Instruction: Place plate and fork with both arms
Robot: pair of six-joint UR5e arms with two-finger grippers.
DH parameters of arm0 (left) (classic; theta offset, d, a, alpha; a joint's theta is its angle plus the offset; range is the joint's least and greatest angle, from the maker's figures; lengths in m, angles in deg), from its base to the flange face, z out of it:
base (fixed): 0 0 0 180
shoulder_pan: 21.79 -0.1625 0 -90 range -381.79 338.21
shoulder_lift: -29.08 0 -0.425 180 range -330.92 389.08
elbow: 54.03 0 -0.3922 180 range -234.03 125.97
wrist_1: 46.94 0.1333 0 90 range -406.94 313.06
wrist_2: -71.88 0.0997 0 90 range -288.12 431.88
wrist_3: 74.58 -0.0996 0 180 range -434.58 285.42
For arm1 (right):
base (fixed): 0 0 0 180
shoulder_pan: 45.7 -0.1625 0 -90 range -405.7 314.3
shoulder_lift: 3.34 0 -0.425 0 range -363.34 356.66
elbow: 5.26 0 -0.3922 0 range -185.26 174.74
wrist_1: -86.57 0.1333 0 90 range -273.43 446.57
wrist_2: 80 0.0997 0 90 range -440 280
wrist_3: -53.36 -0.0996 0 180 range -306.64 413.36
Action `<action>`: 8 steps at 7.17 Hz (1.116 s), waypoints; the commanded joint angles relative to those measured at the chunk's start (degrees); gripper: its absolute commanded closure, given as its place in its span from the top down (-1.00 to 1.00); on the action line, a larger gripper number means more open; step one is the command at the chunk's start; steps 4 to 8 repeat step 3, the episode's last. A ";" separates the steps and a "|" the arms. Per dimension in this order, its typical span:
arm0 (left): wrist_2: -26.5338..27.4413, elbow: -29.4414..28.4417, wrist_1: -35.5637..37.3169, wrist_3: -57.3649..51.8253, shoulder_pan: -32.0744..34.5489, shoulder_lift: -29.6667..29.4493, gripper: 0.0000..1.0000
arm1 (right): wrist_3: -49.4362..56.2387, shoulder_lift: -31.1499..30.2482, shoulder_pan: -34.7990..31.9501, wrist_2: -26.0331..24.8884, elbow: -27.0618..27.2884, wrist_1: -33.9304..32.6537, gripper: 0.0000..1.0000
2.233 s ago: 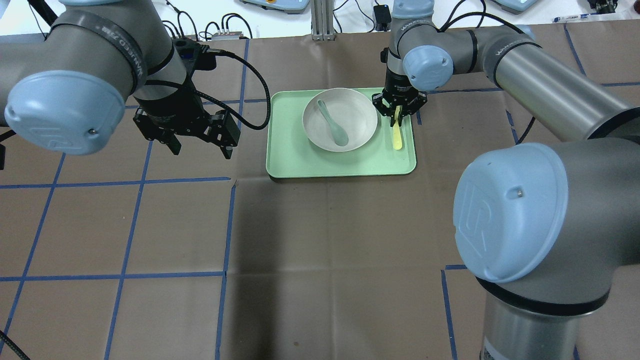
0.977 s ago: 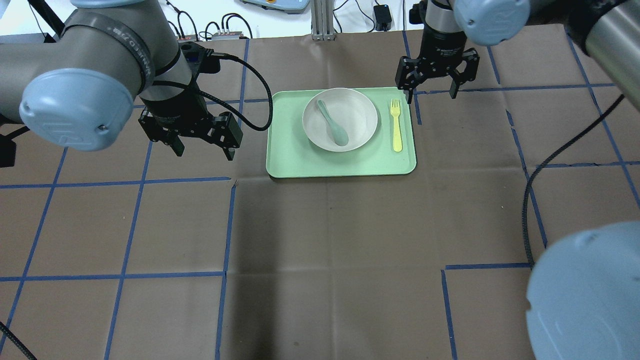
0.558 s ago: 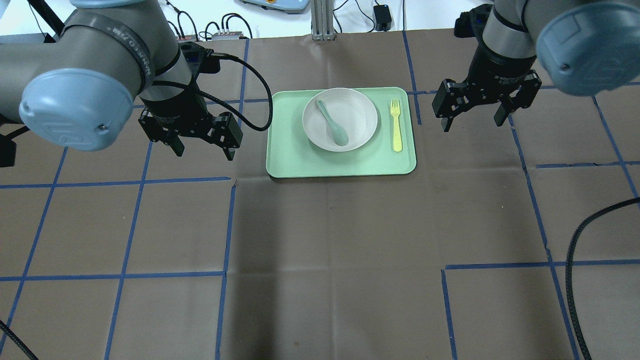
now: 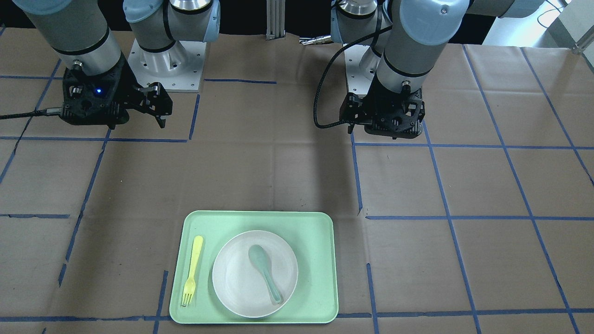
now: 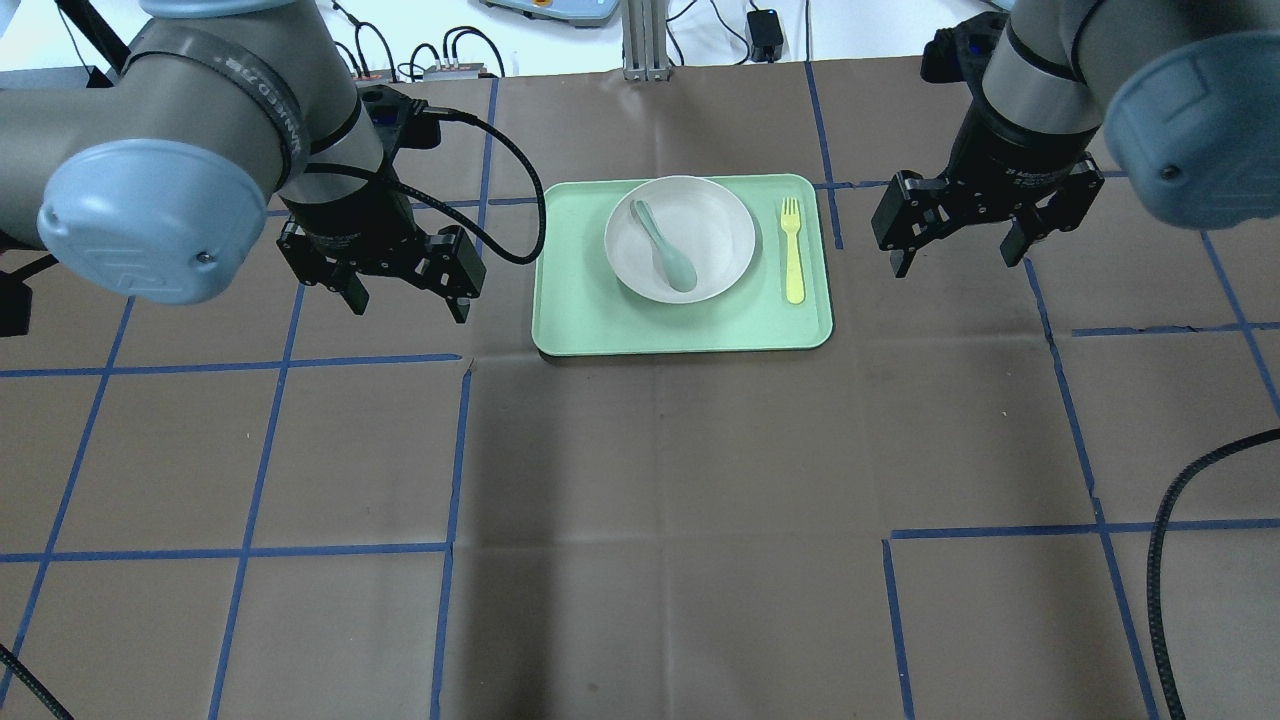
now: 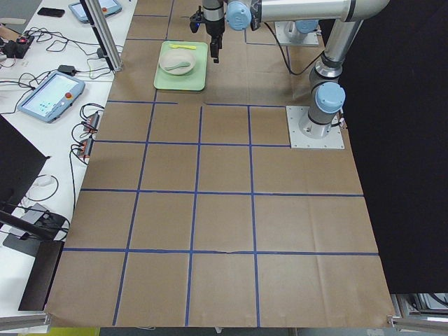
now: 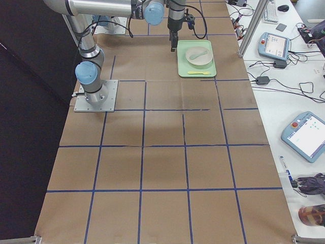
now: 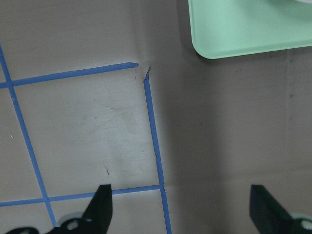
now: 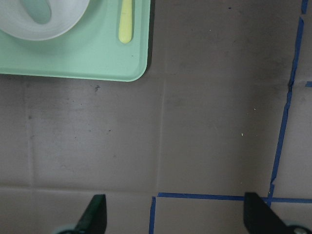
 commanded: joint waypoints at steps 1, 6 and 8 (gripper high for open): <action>0.00 0.00 -0.03 0.00 0.03 0.00 0.99 | -0.07 -0.06 -0.01 -0.16 0.02 -0.06 1.00; 0.00 0.00 -0.03 0.00 0.03 -0.09 0.99 | 0.02 -0.06 -0.01 -0.16 0.02 -0.14 1.00; 0.00 0.00 -0.03 0.00 0.03 -0.09 0.99 | 0.02 -0.06 -0.01 -0.16 0.02 -0.14 1.00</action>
